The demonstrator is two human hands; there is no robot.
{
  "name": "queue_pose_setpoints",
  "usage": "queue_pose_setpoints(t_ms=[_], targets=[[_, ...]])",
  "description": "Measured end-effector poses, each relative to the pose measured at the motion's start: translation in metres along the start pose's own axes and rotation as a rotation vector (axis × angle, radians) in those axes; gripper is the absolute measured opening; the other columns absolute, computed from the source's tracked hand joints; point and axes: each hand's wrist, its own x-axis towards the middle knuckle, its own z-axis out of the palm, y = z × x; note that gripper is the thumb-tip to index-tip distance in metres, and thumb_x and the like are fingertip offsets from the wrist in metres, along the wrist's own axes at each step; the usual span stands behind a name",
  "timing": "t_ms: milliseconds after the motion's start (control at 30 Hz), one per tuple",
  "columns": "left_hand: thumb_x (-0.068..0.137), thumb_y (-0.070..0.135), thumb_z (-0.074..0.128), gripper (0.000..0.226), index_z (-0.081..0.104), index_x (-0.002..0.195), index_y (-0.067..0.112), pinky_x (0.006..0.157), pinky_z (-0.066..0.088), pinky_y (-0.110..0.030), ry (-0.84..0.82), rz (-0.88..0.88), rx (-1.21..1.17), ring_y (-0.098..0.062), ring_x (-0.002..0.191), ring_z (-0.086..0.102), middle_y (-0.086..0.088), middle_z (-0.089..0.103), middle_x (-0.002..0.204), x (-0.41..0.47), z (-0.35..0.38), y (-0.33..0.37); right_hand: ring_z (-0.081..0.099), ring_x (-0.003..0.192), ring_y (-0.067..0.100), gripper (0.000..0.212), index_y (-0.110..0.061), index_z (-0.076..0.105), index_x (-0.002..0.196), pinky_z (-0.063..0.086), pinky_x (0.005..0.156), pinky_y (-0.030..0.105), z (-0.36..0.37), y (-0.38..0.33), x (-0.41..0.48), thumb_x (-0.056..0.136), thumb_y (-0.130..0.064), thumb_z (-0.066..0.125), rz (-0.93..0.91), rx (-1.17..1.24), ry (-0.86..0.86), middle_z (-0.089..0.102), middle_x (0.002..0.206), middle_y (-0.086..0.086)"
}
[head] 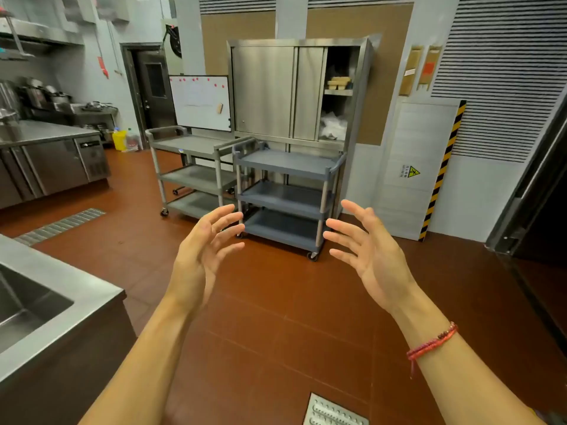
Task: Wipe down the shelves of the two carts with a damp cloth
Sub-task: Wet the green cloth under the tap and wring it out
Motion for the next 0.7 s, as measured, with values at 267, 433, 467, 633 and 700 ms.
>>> queue_pose_setpoints(t_ms=[267, 433, 467, 633, 700], targets=[[0.074, 0.071, 0.067, 0.088, 0.053, 0.138, 0.011, 0.104, 0.043, -0.054, -0.039, -0.007, 0.074, -0.033, 0.127, 0.054, -0.013, 0.059, 0.136, 0.117, -0.074, -0.019, 0.063, 0.12, 0.018, 0.069, -0.036, 0.051, 0.139, 0.048, 0.104, 0.047, 0.052, 0.04, 0.114, 0.082, -0.074, 0.048, 0.036, -0.007, 0.045, 0.064, 0.132, 0.002], [0.075, 0.071, 0.065, 0.088, 0.052, 0.138, 0.011, 0.106, 0.042, -0.056, -0.043, -0.03, 0.069, -0.031, 0.128, 0.054, -0.012, 0.059, 0.136, 0.177, -0.111, -0.048, 0.064, 0.118, 0.017, 0.056, -0.036, 0.051, 0.138, 0.048, 0.106, 0.047, 0.072, 0.071, 0.186, 0.088, -0.058, 0.04, 0.077, -0.009, 0.062, 0.065, 0.131, 0.001], [0.076, 0.071, 0.065, 0.088, 0.052, 0.138, 0.011, 0.106, 0.041, -0.056, -0.039, -0.036, 0.073, -0.031, 0.128, 0.054, -0.012, 0.059, 0.136, 0.19, -0.118, -0.055, 0.064, 0.118, 0.017, 0.056, -0.036, 0.051, 0.138, 0.048, 0.105, 0.046, 0.075, 0.077, 0.201, 0.088, -0.058, 0.04, 0.086, -0.009, 0.063, 0.065, 0.131, 0.001], [0.074, 0.073, 0.064, 0.09, 0.053, 0.138, 0.011, 0.104, 0.043, -0.053, -0.008, -0.042, 0.091, -0.029, 0.128, 0.054, -0.011, 0.06, 0.136, 0.256, -0.147, -0.091, 0.064, 0.118, 0.017, 0.051, -0.038, 0.054, 0.135, 0.049, 0.104, 0.046, 0.077, 0.114, 0.284, 0.089, -0.058, 0.041, 0.107, 0.01, 0.051, 0.065, 0.131, 0.0], [0.074, 0.074, 0.064, 0.09, 0.053, 0.138, 0.012, 0.105, 0.043, -0.053, 0.011, -0.043, 0.091, -0.028, 0.128, 0.054, -0.011, 0.06, 0.136, 0.287, -0.155, -0.107, 0.064, 0.118, 0.017, 0.05, -0.039, 0.055, 0.133, 0.048, 0.105, 0.047, 0.073, 0.129, 0.321, 0.089, -0.059, 0.042, 0.112, 0.027, 0.045, 0.065, 0.131, 0.001]])
